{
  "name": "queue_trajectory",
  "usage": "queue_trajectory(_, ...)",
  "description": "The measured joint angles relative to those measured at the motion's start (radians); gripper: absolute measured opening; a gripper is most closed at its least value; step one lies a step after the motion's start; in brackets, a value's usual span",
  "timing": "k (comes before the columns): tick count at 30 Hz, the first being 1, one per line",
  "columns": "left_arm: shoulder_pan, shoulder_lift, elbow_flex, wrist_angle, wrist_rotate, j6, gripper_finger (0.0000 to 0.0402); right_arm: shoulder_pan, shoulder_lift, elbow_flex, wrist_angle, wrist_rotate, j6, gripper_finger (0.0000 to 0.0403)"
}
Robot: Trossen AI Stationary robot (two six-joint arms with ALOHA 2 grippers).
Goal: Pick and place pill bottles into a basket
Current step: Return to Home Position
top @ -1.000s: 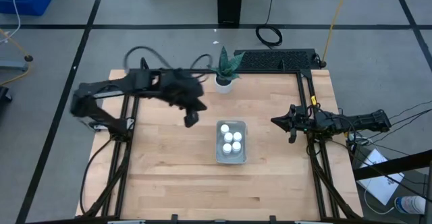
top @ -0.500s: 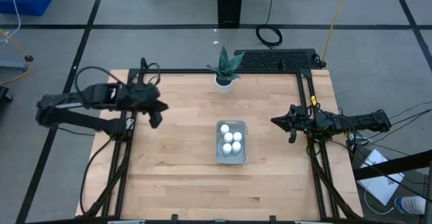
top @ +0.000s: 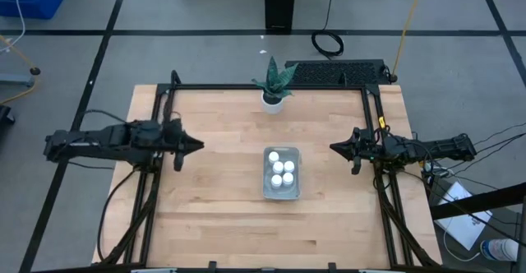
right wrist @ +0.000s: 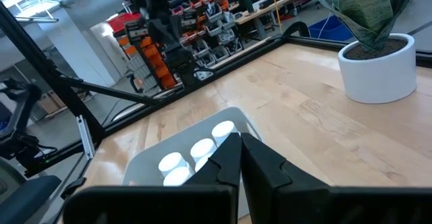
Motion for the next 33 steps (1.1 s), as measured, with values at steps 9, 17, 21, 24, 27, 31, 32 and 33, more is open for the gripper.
queue_trajectory(9,-0.006,-0.283,-0.2,0.197,0.024,0.162,0.0057,0.0,0.0,0.0,0.0,0.0,0.0,0.0004)
queue_trajectory(17,-0.006,-0.442,-0.344,0.388,0.06,0.176,0.0057,0.0,0.0,0.0,0.0,0.0,0.0,0.0004)
queue_trajectory(21,-0.006,-0.439,-0.376,0.414,0.12,0.172,0.0057,0.0,0.0,0.0,0.0,0.0,0.0,0.0004)
queue_trajectory(24,-0.006,-0.44,-0.388,0.495,0.183,0.218,0.0056,0.0,0.0,0.0,0.0,0.0,0.0,0.0004)
queue_trajectory(27,-0.006,-0.44,-0.412,0.517,0.174,0.224,0.0058,0.0,0.0,0.0,0.0,0.0,0.0,0.0004)
queue_trajectory(31,-0.006,-0.44,-0.484,0.562,0.17,0.196,0.0056,0.0,0.0,0.0,0.0,0.0,0.0,0.0004)
queue_trajectory(32,-0.006,-0.44,-0.49,0.56,0.188,0.193,0.0056,0.0,0.0,0.0,0.0,0.0,0.0,0.0004)
queue_trajectory(33,-0.006,-0.437,-0.49,0.559,0.206,0.196,0.0057,0.0,0.0,0.0,0.001,0.0,0.0,0.0004)
